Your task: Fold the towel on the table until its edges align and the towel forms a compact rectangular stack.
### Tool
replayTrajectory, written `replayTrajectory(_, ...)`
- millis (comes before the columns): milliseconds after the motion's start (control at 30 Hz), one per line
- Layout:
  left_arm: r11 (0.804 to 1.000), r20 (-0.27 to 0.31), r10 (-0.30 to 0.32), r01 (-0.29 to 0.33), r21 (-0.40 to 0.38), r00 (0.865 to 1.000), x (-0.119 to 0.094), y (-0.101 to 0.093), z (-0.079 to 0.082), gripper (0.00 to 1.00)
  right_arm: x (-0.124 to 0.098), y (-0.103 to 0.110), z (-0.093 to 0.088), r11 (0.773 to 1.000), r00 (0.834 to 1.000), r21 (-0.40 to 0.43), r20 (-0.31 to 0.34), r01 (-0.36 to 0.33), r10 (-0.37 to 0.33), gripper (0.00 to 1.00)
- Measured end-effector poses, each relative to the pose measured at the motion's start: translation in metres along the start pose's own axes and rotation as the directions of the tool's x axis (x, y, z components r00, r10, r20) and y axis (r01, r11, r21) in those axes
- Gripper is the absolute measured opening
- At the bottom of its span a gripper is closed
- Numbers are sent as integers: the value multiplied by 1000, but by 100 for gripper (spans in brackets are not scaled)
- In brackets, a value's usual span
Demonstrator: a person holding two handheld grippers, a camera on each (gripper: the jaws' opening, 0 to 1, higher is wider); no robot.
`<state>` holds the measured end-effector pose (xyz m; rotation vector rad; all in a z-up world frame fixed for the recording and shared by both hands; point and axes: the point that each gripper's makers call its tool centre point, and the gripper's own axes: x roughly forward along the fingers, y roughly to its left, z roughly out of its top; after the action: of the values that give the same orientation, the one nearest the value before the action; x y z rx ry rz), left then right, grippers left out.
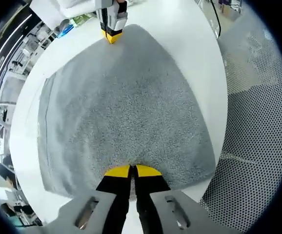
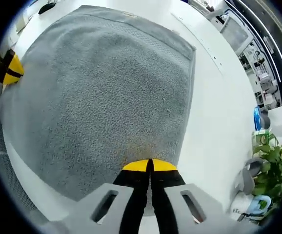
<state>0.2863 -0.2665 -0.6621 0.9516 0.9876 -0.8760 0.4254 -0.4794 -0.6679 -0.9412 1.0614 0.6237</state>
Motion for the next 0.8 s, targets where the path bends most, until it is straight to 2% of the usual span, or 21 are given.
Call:
replayTrajectory(200, 1000, -6, -1, 1, 9, 1000, 0, 1, -1, 2, -1, 4, -4, 998, 999, -49, -15, 34, -34, 0)
replayTrajectory(267, 1000, -5, -5, 5, 1, 1000, 0, 2, -2, 2, -2, 5, -4, 993, 998, -103, -10, 56, -57, 0)
replayTrajectory(400, 1000, -5, -10, 10, -16, 1000, 0, 4, -4, 2, -3, 8, -6, 992, 997, -110, -15, 68, -70, 0)
replayTrajectory(633, 999, -5, -12, 11, -34, 1000, 0, 7, -7, 2, -5, 10, -8, 992, 997, -96, -10, 78, -79, 0)
replayTrajectory(800, 999, -9, -13, 13, -42, 1000, 0, 9, -8, 2, -7, 11, -11, 998, 998, -15, 17, 63, -63, 0)
